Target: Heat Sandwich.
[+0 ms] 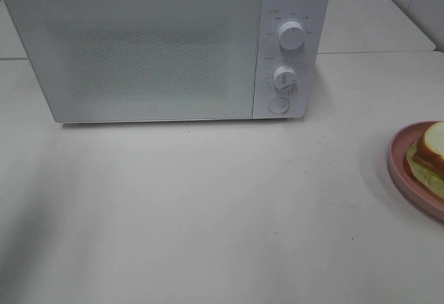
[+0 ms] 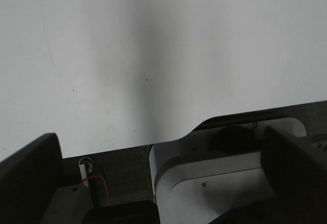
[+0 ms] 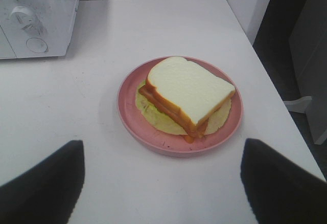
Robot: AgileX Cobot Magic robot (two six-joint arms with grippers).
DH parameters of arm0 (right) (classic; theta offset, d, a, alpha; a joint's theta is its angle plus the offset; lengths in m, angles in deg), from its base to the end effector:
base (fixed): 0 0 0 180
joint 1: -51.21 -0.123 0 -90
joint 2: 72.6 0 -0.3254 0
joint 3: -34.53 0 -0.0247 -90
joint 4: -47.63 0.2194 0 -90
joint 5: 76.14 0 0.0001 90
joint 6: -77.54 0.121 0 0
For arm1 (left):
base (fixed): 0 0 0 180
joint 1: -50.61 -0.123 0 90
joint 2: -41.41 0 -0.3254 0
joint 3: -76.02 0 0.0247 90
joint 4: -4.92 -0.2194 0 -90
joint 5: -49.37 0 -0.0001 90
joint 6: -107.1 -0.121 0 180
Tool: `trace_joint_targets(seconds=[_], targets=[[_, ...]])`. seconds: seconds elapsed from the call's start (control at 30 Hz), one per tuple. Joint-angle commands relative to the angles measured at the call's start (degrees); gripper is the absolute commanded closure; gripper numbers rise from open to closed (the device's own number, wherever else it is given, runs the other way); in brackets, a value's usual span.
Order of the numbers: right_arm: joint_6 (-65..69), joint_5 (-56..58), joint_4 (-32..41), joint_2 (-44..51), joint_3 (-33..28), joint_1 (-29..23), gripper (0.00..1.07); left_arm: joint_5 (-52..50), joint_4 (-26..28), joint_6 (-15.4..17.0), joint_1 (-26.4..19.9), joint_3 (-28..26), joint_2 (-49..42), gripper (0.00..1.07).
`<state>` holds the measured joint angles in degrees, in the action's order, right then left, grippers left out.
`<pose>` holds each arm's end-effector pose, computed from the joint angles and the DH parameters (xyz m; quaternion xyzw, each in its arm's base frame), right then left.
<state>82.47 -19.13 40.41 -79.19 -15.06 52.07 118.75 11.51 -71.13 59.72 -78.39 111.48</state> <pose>-0.0442 -0.0121 0.2559 0.0425 0.8321 -0.0434 0.5514 0.1372 -0.0352 0.3157 0.0503 0.9887 -0.0680 0.1241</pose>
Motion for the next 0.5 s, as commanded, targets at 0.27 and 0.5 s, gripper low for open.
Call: trace_joint_targets(seconds=[0.27, 0.5], targets=[[-0.4, 0.0, -0.11, 1.55, 0.0, 0.29, 0.31, 1.38, -5.1, 0.92, -0.11, 11.97, -12.83, 0.08], [-0.4, 0.0, -0.11, 1.55, 0.0, 0.29, 0.31, -1.32, -6.02, 0.74, -0.11, 18.22, -23.38, 0.08]])
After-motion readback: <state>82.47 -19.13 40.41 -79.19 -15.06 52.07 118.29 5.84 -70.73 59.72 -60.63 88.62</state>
